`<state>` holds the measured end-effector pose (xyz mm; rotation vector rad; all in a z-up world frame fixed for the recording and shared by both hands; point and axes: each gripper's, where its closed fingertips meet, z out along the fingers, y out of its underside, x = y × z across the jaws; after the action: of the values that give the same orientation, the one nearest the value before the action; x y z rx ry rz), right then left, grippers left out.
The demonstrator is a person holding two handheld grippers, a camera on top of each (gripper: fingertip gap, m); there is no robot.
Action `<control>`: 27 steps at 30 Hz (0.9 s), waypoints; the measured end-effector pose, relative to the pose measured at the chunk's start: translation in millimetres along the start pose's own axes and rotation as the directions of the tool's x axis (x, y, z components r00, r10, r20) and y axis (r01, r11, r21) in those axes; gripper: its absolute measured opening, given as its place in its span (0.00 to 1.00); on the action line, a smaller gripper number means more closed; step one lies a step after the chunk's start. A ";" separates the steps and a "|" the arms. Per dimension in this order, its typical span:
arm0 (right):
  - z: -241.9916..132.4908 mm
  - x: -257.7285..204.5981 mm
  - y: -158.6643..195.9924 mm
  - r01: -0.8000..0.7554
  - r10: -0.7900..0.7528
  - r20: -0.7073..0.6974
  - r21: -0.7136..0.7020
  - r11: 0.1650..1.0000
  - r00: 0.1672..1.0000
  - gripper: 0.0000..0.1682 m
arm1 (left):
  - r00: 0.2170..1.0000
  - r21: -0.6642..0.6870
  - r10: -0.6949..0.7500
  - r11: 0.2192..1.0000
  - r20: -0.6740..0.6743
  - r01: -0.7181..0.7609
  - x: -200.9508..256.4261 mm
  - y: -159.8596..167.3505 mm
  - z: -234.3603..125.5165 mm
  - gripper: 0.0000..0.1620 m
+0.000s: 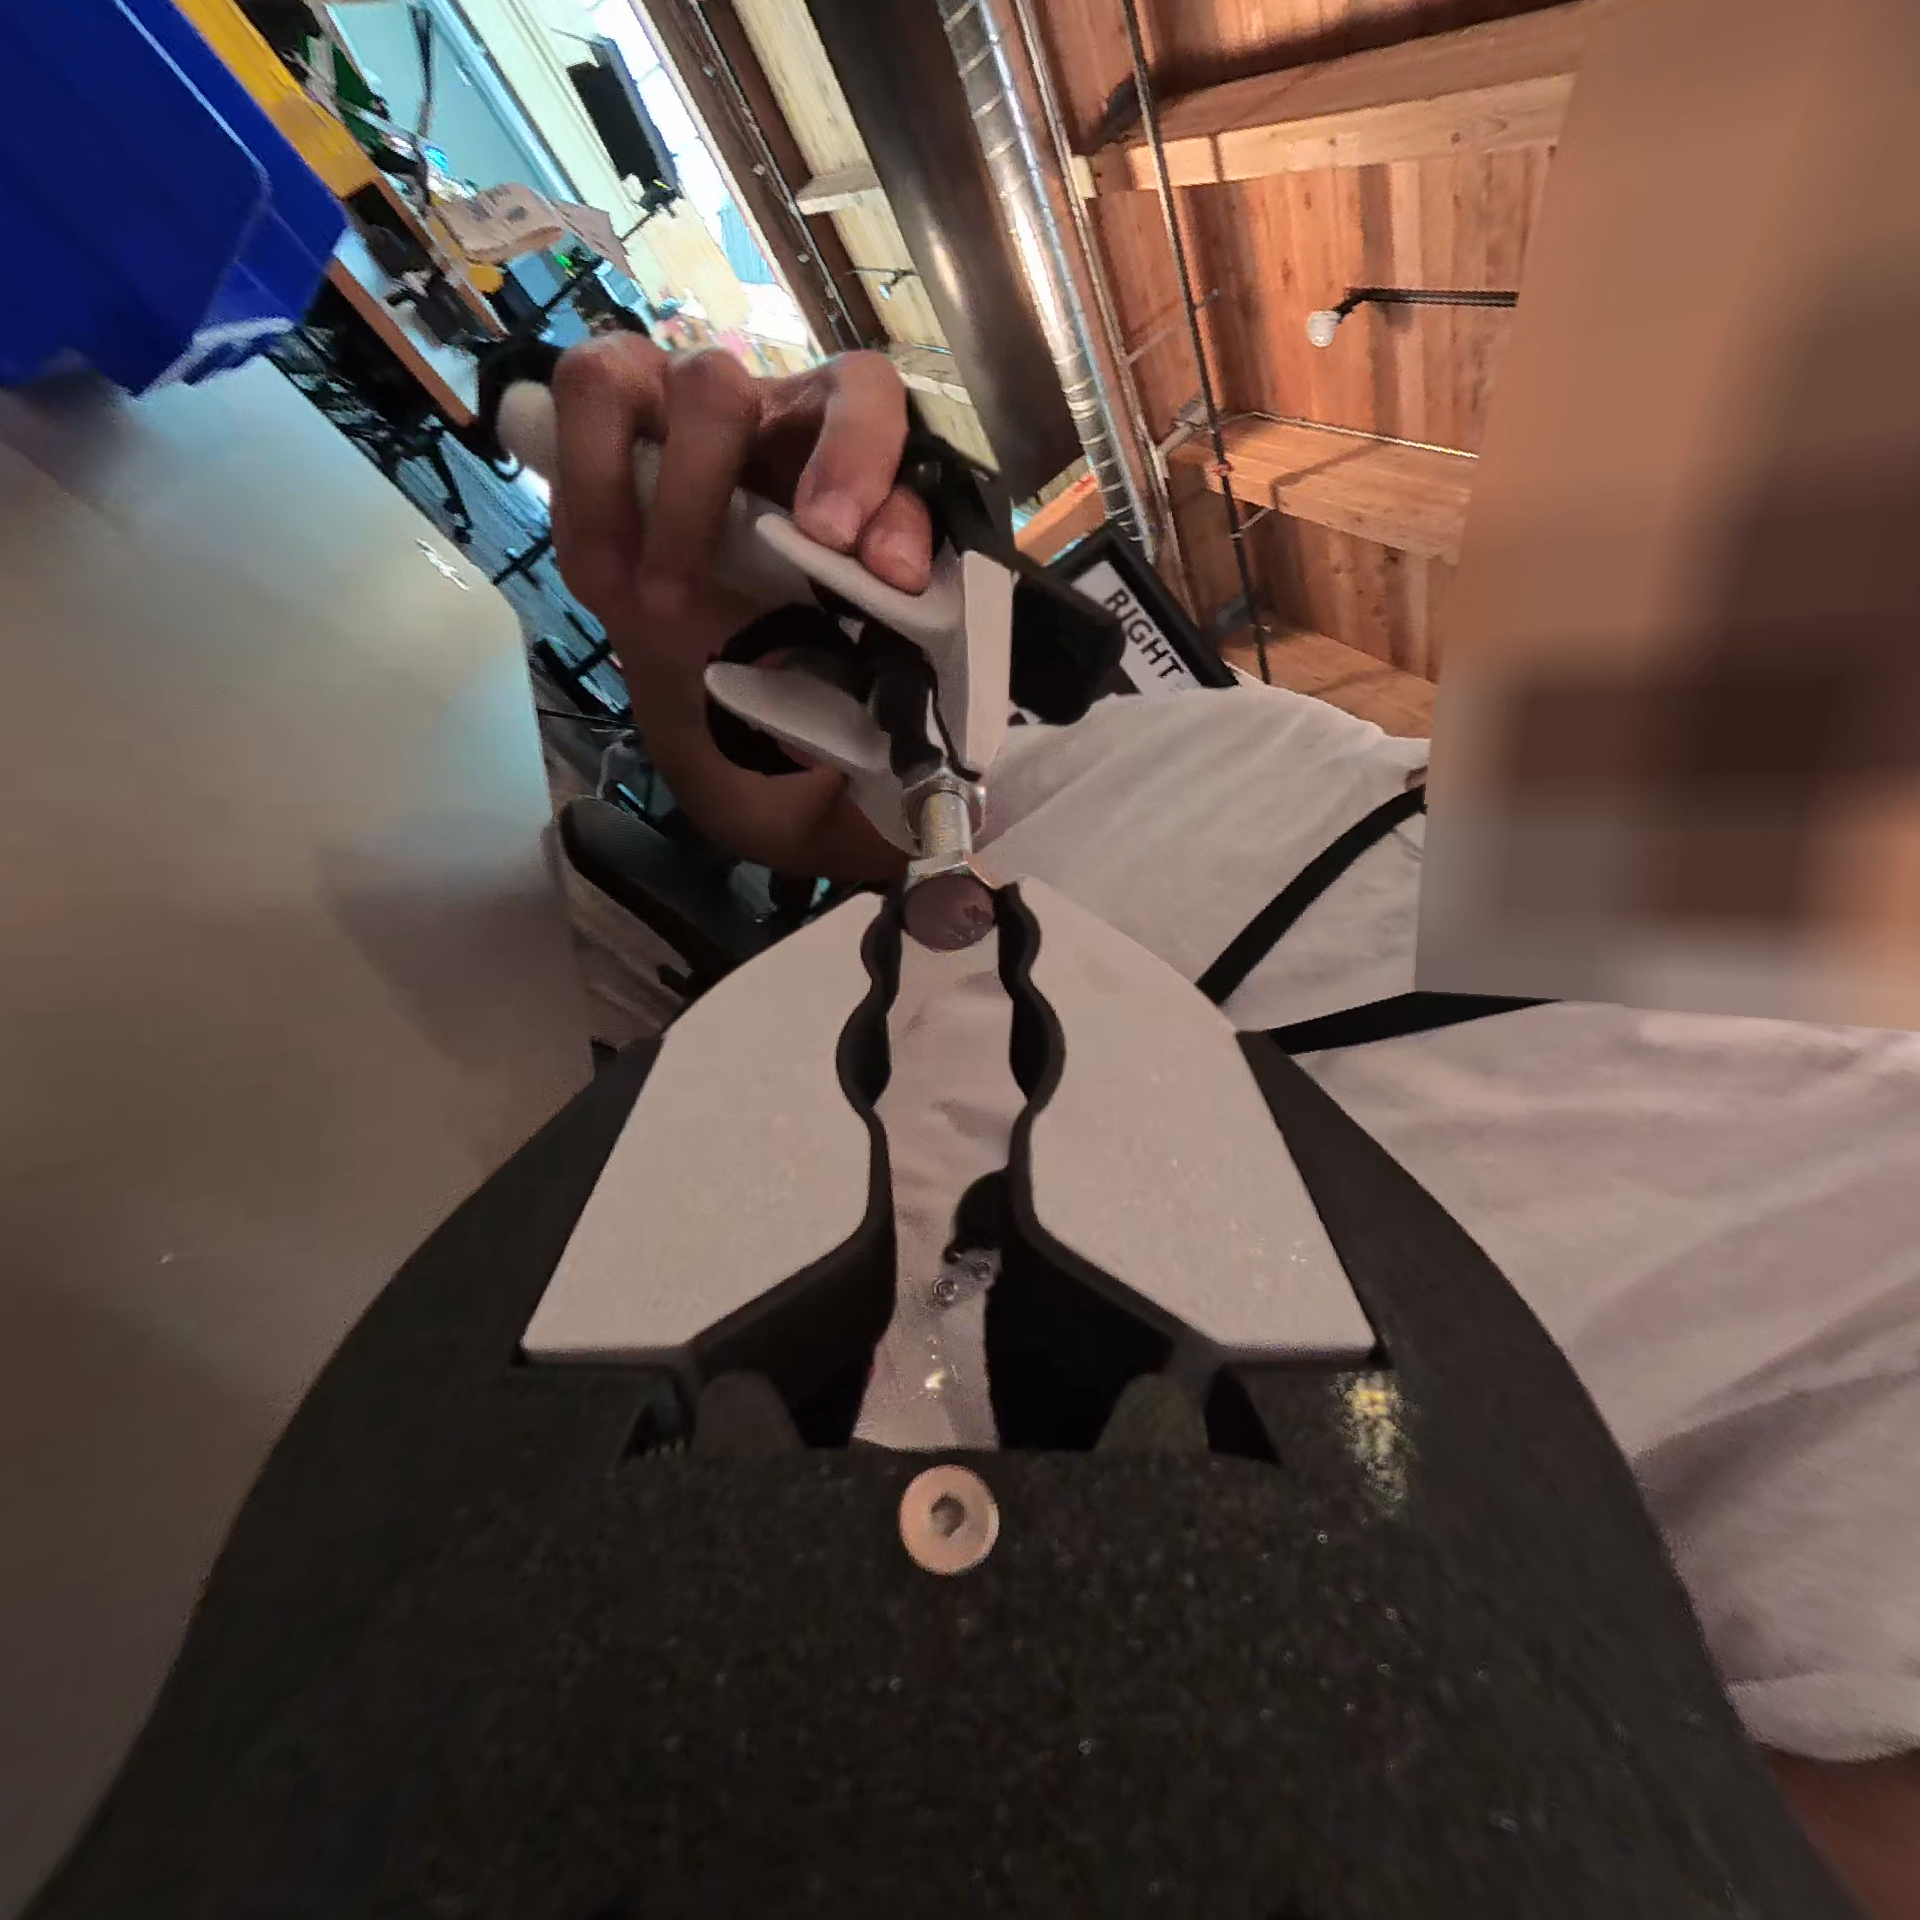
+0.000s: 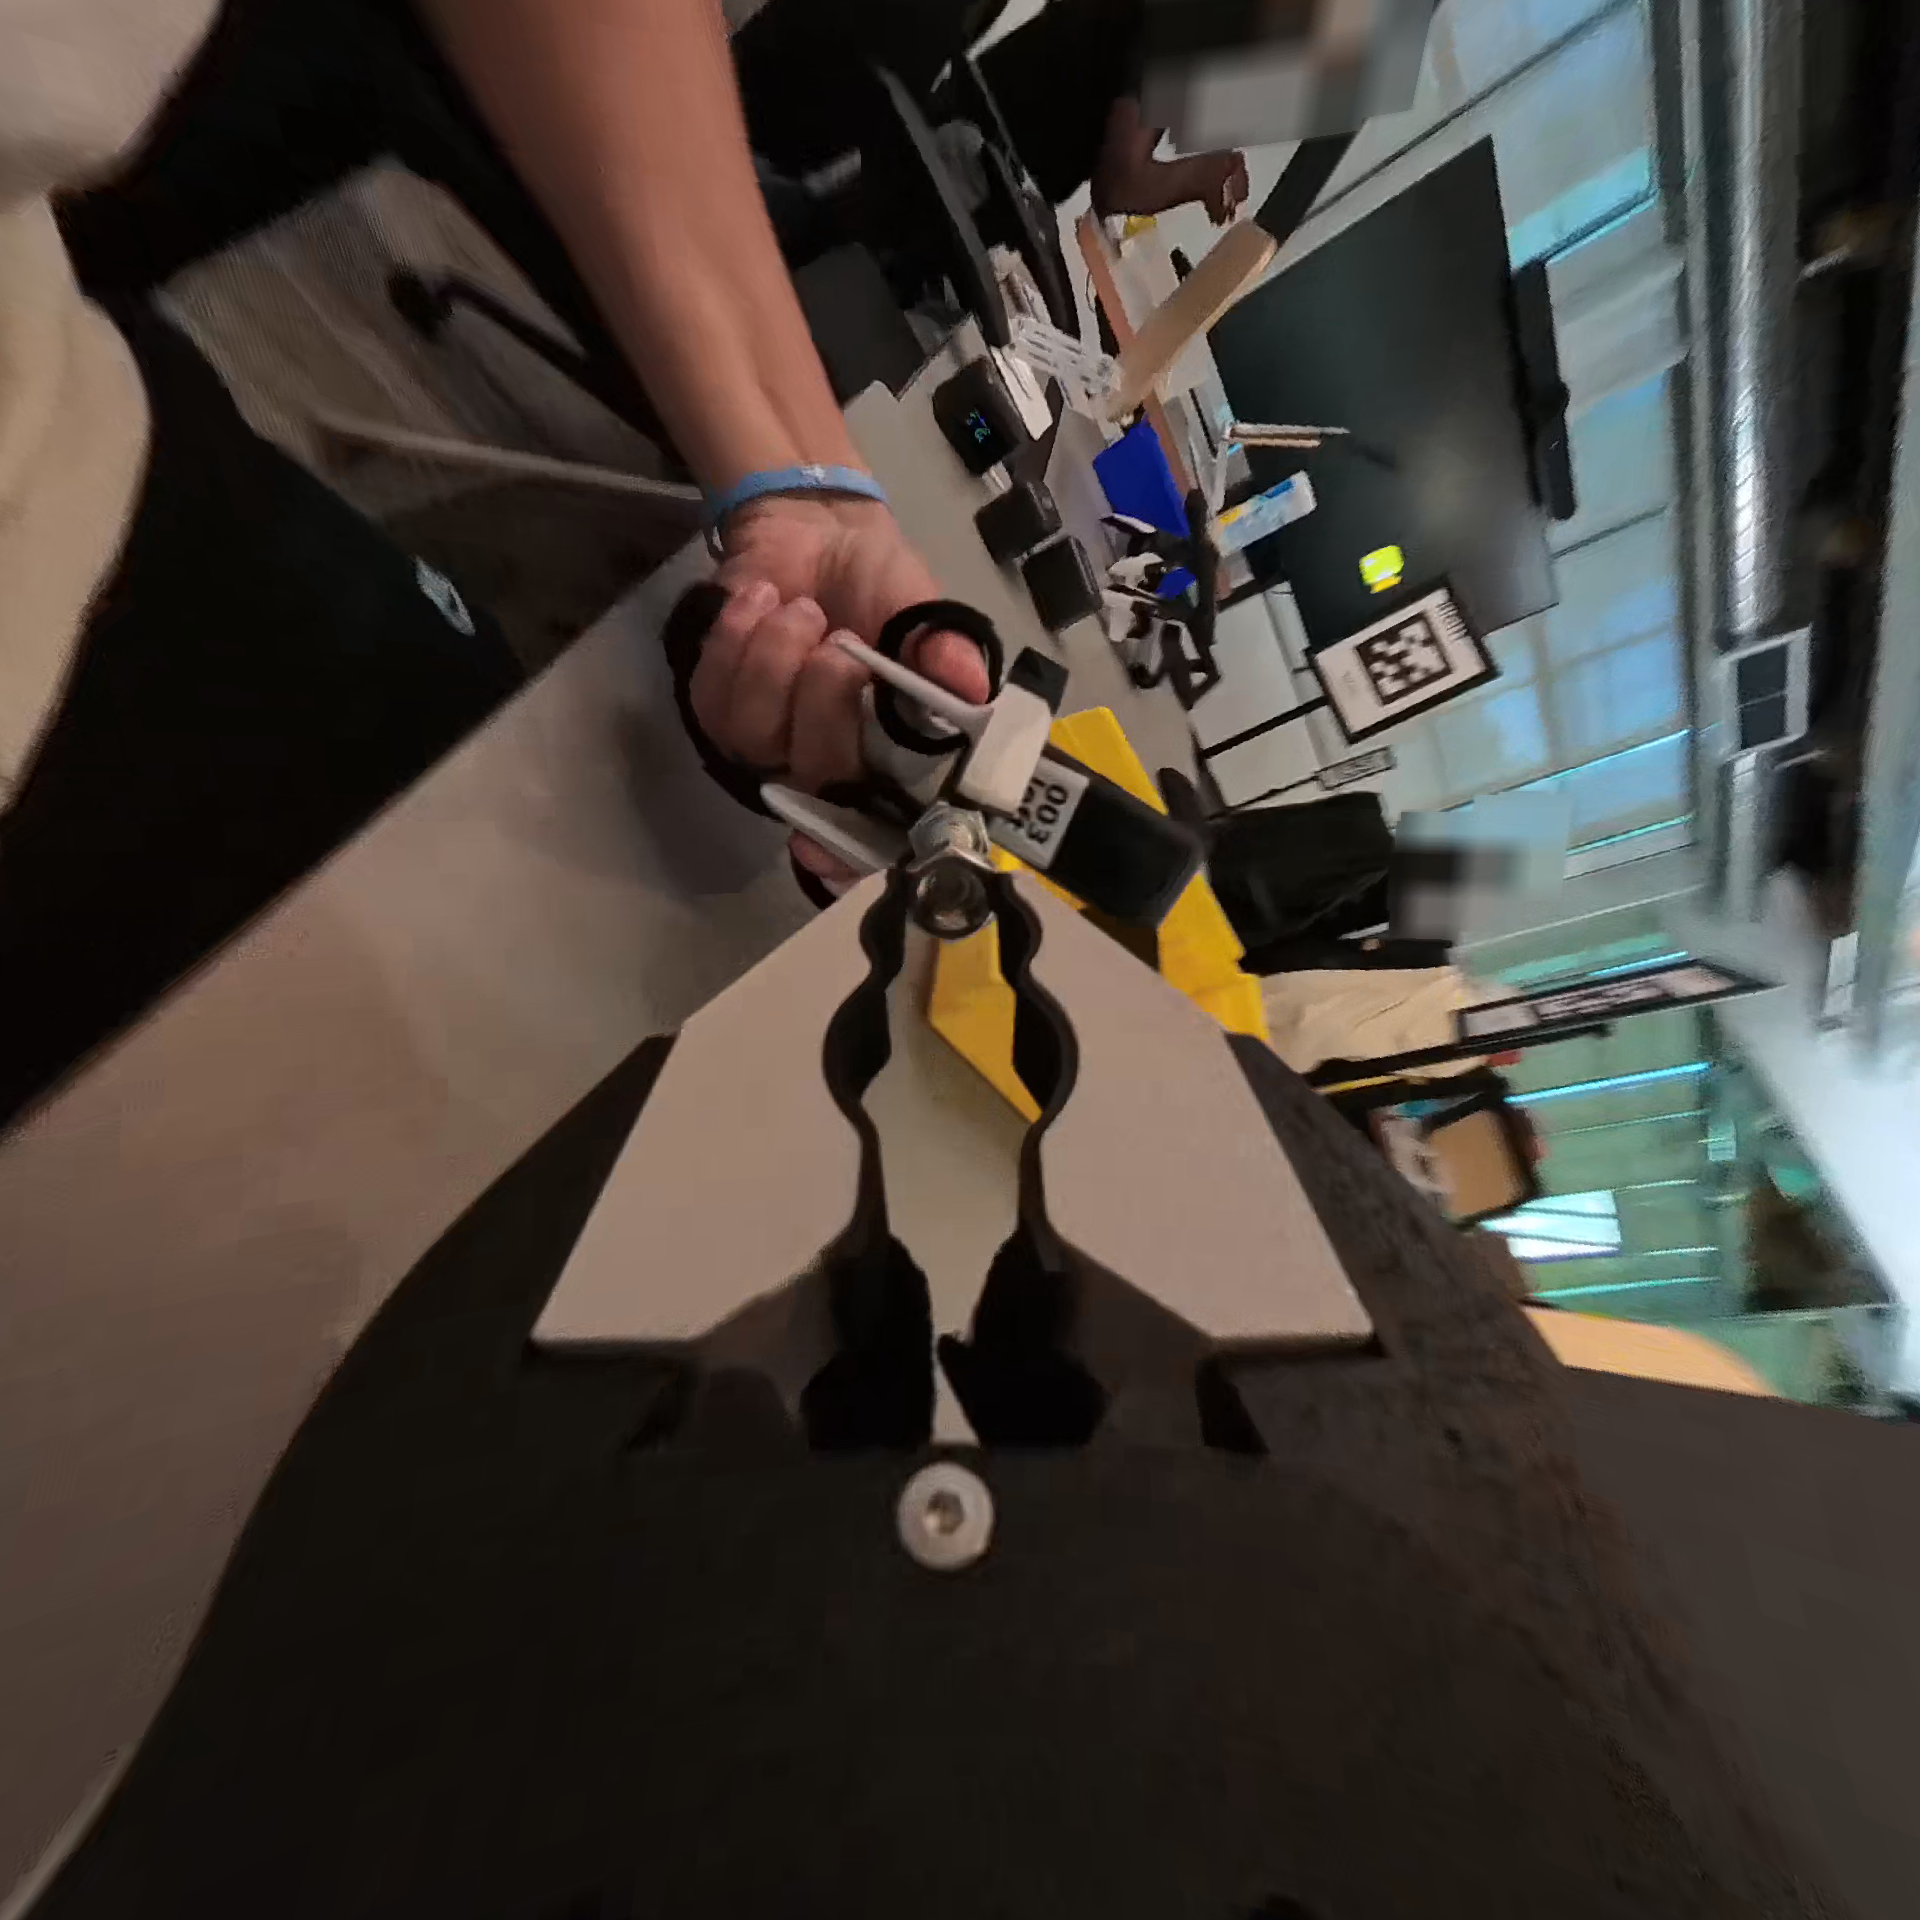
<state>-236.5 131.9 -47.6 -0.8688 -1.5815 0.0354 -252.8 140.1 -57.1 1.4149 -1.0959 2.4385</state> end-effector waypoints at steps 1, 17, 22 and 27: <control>-0.1 -0.8 -0.9 0.067 -0.067 0.002 -0.021 0.998 0.998 0.10 | 1.000 -0.003 0.003 1.000 -0.001 -0.003 0.6 0.4 0.4 0.11; 1.5 11.7 17.8 -0.492 0.494 0.002 0.100 0.865 0.869 0.10 | 0.887 -0.163 0.380 0.924 0.262 -0.347 -12.0 2.8 19.2 0.10; -4.9 17.7 42.9 -0.770 0.762 0.115 0.083 0.632 0.638 0.10 | 0.687 -0.398 0.533 0.841 0.494 -0.366 -53.8 9.5 -17.2 0.10; 16.8 -32.3 102.3 -0.911 0.950 0.040 -0.274 0.309 0.310 0.10 | 0.241 -0.687 0.775 0.631 0.585 -0.360 -89.5 3.0 -51.5 0.11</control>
<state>-201.6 195.1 -128.7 -1.9433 -1.0074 0.8646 -240.8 192.5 -145.3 2.4381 -2.6304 1.3288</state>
